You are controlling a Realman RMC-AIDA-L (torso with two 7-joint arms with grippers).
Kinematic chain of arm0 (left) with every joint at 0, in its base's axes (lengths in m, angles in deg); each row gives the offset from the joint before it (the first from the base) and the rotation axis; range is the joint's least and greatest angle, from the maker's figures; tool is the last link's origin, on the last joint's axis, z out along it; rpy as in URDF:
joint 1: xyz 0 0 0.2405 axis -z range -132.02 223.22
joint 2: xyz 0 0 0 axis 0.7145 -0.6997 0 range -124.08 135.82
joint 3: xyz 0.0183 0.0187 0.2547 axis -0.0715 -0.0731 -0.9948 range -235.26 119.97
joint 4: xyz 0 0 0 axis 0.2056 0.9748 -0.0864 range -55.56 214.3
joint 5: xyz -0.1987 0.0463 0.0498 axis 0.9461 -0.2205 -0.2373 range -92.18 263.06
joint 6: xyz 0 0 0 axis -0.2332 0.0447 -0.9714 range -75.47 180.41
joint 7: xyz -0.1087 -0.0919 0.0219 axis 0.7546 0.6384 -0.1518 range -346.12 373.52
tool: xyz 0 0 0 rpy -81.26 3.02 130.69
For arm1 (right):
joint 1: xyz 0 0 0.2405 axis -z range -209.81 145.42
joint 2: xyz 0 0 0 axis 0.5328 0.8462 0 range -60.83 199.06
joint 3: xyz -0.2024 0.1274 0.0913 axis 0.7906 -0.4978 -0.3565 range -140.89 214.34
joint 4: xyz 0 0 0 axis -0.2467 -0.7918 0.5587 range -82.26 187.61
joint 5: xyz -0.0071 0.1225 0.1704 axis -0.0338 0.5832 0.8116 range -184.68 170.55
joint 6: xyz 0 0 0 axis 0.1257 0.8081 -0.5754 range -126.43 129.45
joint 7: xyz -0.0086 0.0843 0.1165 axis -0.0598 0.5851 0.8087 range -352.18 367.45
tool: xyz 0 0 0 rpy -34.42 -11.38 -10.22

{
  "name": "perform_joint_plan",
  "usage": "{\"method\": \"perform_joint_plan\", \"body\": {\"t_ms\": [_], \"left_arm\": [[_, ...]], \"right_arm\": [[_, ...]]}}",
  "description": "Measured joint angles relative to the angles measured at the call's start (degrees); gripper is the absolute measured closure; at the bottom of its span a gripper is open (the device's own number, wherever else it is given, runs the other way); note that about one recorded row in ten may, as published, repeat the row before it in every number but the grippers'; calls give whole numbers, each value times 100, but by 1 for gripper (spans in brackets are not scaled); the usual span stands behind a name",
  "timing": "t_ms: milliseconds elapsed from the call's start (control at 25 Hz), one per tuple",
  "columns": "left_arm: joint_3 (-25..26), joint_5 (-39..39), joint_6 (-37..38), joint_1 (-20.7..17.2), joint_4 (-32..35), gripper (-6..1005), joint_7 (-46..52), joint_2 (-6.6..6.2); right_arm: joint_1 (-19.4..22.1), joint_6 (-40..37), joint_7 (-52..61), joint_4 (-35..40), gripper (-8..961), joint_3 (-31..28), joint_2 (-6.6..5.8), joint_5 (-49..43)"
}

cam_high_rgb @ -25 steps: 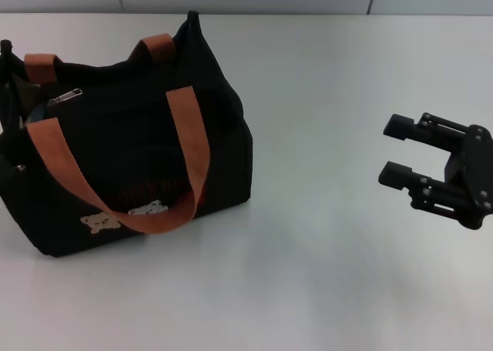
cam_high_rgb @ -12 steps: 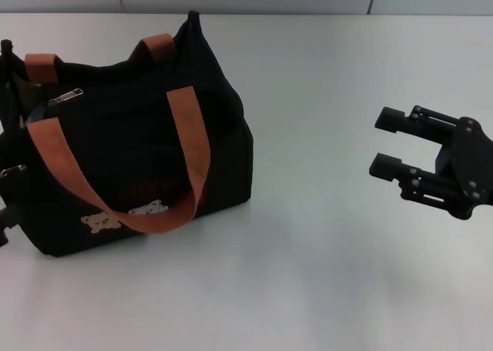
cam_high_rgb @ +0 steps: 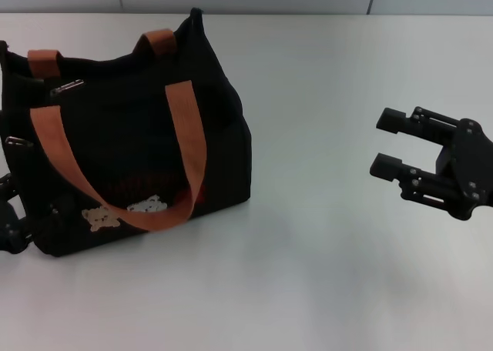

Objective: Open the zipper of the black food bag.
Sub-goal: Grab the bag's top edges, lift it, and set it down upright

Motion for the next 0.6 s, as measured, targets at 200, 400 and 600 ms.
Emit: {"method": "perform_joint_plan", "body": {"t_ms": [200, 400, 600], "left_arm": [[4, -8, -66, 93, -24, 307, -67, -11], [-8, -28, -71, 181, -70, 407, -70, -39], [-14, -30, -30, 182, -72, 538, -80, -39]], "right_arm": [[33, 4, -3, 0, 278, -11, 5, 0], [41, 5, -5, 0, 277, -14, 11, 0], [41, 4, -7, 0, 277, -14, 13, 0]]}}
